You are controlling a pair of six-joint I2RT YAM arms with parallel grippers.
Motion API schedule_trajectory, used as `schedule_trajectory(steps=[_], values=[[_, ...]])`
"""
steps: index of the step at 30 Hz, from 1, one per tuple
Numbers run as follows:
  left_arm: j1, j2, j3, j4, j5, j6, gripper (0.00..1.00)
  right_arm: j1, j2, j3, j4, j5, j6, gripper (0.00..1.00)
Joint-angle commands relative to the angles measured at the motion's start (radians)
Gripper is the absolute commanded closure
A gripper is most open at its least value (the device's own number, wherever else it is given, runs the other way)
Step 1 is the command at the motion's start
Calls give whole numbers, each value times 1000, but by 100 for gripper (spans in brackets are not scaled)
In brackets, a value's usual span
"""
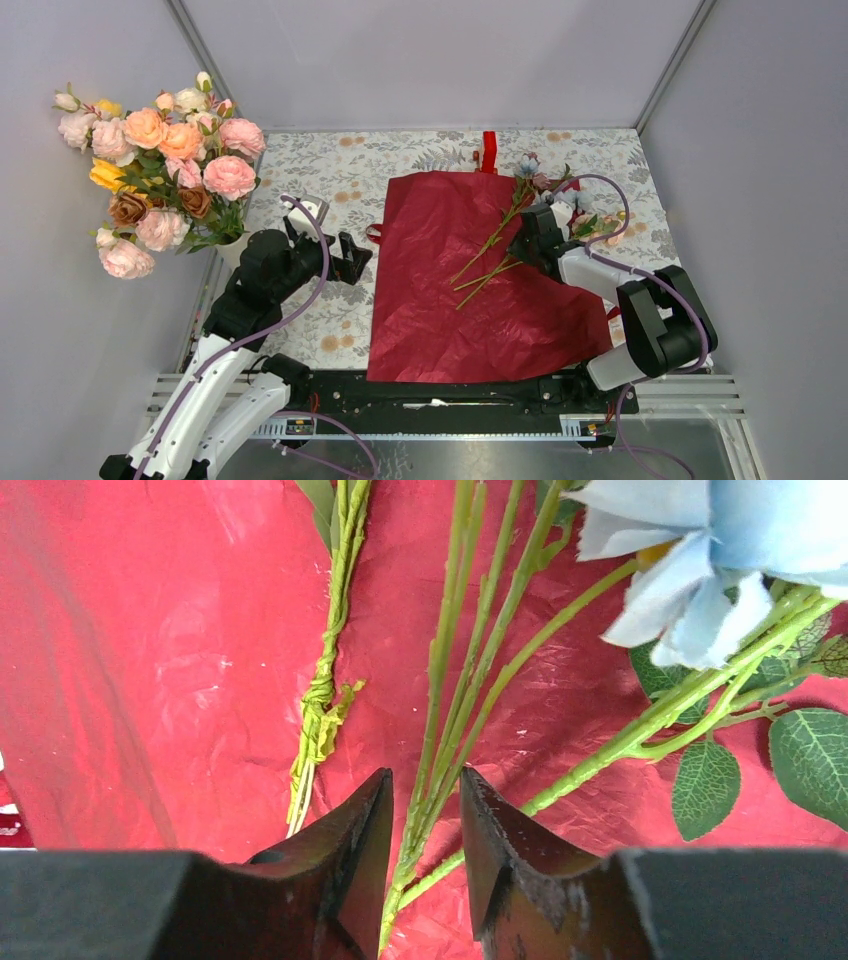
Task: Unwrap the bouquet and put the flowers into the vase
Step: Pick up the fake flower from the wrapping paper.
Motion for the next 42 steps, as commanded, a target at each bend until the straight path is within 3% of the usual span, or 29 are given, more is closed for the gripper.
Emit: schedule_trajectory(steps=[1,8,13,29,42], values=[[-2,-6,1,52,-9,1,2,-6,10,34,49,0,19,64],[-2,-6,2,52,-7,1,2,-11,43,36,48,0,32,67],[-2,-6,1,50,-7,1,2,-13,27,23,49,4,47,80],[-2,-9,1,49,-13,3,2,-12,-250,-83,18,94,85,100],[-2,-26,7,77,27,-6,1,-12,-569,-227,3,170,23,100]])
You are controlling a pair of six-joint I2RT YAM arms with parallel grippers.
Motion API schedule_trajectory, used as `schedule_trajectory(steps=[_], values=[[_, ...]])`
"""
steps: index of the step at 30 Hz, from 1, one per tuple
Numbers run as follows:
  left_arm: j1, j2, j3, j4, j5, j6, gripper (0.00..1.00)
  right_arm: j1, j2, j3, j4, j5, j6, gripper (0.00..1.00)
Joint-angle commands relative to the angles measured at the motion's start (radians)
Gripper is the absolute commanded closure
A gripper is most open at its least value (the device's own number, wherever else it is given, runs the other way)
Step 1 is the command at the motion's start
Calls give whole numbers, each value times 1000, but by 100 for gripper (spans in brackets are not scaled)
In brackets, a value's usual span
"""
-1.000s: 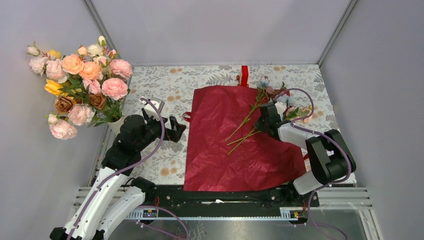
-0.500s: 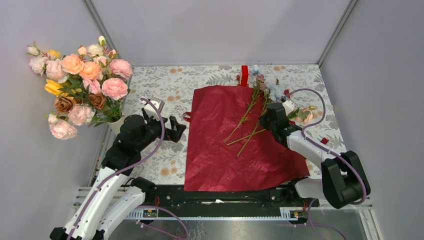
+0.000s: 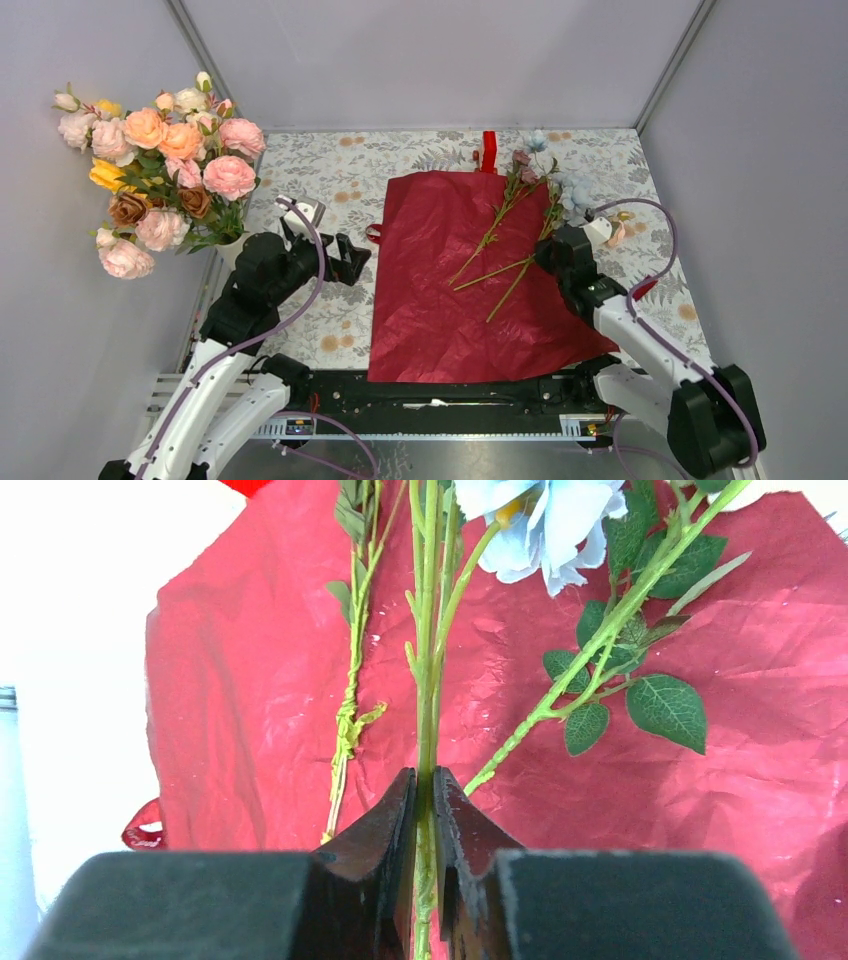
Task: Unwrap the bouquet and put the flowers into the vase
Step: Pick up the fake flower from the wrapping paper.
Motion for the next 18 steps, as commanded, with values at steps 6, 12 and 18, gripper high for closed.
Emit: schedule_trajectory(steps=[6,12,18], values=[[-2,61,49,134,198,-100,2,-4,-240,-20,-27,-64,-147,100],[-62,107,24,346,280,-315,2,-4,-275,5,6,-264,-225,100],[-168,168,2,538,274,-444,2,30,-268,-43,211,-457,-194,100]])
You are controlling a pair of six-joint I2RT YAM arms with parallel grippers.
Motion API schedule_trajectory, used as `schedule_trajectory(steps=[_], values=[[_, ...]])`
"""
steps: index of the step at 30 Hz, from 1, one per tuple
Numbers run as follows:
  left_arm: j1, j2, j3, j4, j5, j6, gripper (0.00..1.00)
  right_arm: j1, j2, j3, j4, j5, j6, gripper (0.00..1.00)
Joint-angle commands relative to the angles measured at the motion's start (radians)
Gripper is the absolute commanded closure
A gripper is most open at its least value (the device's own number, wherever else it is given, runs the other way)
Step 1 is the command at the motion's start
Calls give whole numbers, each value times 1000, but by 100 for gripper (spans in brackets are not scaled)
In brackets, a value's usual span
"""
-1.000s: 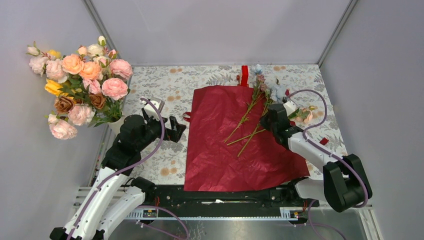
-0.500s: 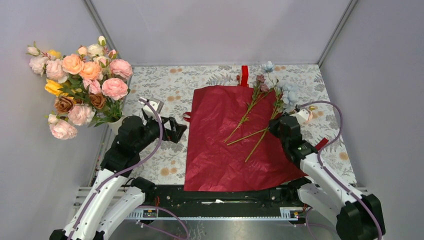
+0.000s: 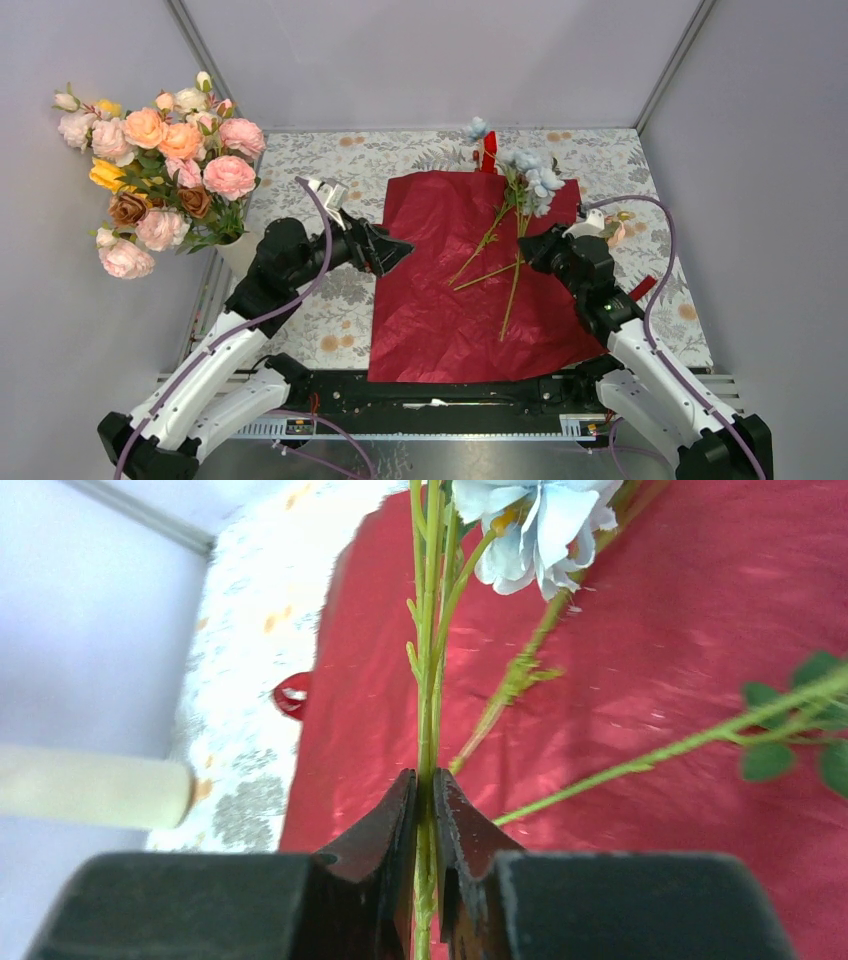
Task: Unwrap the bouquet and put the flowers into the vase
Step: Pick up the fake flower from the wrapping paper.
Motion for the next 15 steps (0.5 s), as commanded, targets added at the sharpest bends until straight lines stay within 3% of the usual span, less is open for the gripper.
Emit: schedule_trajectory(steps=[1,6,15], values=[[-68,36,-10,281,39,-151,2,49,1,-19,227,-143,-3,100],[-141,96,-26,400,28,-219,2,182,50,-14,348,-92,-28,100],[-199,150,-43,456,-24,-264,3,383,48,24,497,-19,-88,100]])
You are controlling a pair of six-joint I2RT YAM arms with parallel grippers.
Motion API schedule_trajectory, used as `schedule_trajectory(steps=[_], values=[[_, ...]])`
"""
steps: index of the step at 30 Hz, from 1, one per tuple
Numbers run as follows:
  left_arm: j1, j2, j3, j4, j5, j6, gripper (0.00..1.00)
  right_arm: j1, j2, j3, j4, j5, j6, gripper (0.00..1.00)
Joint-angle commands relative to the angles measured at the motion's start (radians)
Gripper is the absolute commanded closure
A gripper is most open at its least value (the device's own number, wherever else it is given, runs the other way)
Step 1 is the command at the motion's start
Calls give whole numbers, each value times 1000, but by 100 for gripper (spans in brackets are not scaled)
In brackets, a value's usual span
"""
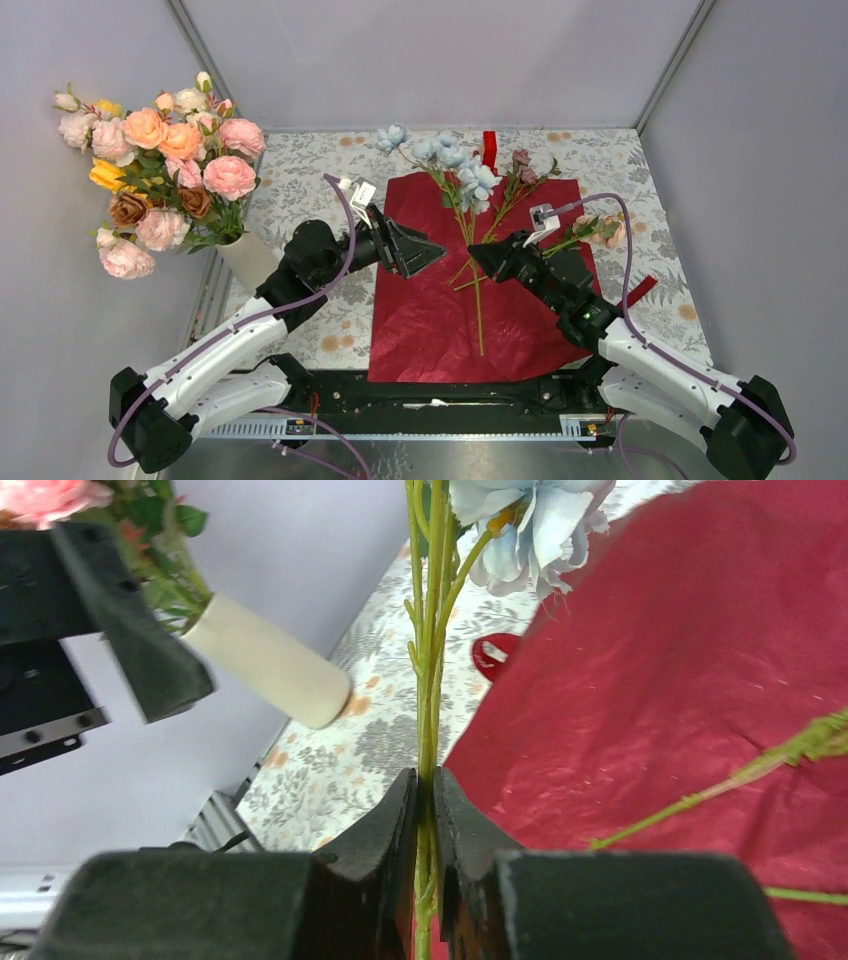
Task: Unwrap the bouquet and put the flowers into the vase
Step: Pick up the fake flower from the wrapping paper.
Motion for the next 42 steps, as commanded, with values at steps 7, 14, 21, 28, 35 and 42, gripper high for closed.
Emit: schedule_trajectory(steps=[7,14,21,28,35,42], values=[[-16,36,-37,205,-41,-99,9,131,5,48,253,52,-48,100],[-29,79,-43,218,-106,-130,18,193,62,78,303,38,-72,100],[-42,100,-24,187,-139,-119,30,222,83,106,289,22,-95,100],[-43,107,-12,170,-147,-118,44,235,87,122,246,21,-117,100],[-43,100,-4,167,-157,-113,56,239,99,131,230,14,-117,100],[-44,116,5,165,-133,-120,68,242,108,133,219,12,-117,100]])
